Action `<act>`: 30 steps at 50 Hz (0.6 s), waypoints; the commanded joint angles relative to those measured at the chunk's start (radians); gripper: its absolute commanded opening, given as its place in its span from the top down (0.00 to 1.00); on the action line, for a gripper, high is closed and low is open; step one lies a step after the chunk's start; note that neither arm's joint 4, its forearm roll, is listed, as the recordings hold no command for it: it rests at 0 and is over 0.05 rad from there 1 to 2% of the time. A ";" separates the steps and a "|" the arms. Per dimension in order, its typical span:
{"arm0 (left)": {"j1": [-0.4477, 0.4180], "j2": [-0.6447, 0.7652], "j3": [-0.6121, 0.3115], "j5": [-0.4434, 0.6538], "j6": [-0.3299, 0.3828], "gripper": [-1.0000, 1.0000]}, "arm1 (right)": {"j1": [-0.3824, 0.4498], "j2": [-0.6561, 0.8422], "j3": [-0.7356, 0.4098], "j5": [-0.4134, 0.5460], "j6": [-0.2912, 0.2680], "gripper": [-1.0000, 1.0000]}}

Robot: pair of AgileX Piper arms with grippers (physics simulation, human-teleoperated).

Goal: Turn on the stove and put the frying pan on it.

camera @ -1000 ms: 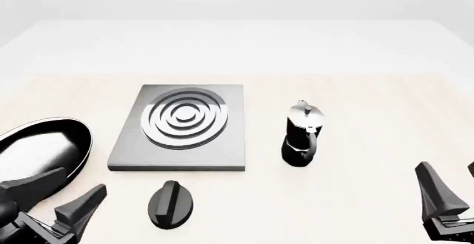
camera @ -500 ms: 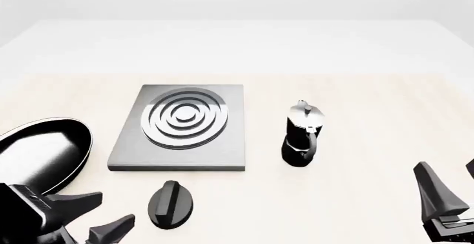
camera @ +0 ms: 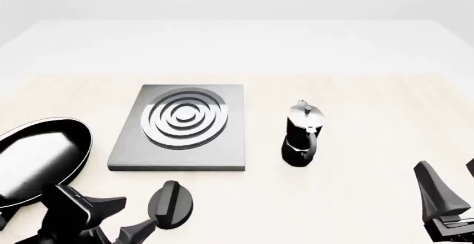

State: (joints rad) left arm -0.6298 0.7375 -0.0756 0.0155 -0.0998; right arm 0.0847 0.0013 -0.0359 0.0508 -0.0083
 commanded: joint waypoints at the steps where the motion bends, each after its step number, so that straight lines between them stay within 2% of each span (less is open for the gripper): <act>1: 0.004 0.252 0.047 -0.278 -0.004 0.00 | -0.001 0.000 0.001 0.002 0.005 0.00; 4: 0.003 0.342 0.057 -0.373 -0.003 0.00 | -0.005 0.000 -0.002 0.004 0.006 0.00; 9: -0.002 0.424 0.058 -0.450 -0.001 0.00 | -0.010 0.000 -0.016 0.012 0.009 0.00; 10: -0.013 0.479 0.055 -0.501 0.010 0.00 | -0.004 0.000 -0.019 0.014 0.002 0.00; 20: -0.018 0.526 0.027 -0.515 0.021 0.00 | -0.003 0.001 -0.019 0.014 0.006 0.00; 21: -0.020 0.575 0.033 -0.568 0.016 0.00 | -0.004 0.001 -0.020 0.015 0.008 0.00; 23: -0.022 0.594 0.031 -0.586 0.018 0.00 | -0.003 0.001 -0.018 0.014 0.006 0.00; 27: -0.027 0.562 0.016 -0.541 0.018 0.00 | -0.004 0.001 -0.021 0.017 0.008 0.00; 28: -0.027 0.608 0.022 -0.594 0.017 0.00 | -0.004 0.000 -0.024 0.019 0.007 0.00; 29: -0.027 0.585 0.016 -0.567 0.018 0.00 | -0.003 0.000 -0.026 0.020 0.007 0.00; 30: -0.030 0.608 0.021 -0.594 0.018 0.00 | -0.003 0.000 -0.028 0.022 0.007 0.00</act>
State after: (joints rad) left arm -0.6505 1.2583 -0.0476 -0.4984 -0.0852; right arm 0.0814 0.0017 -0.0558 0.0662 -0.0020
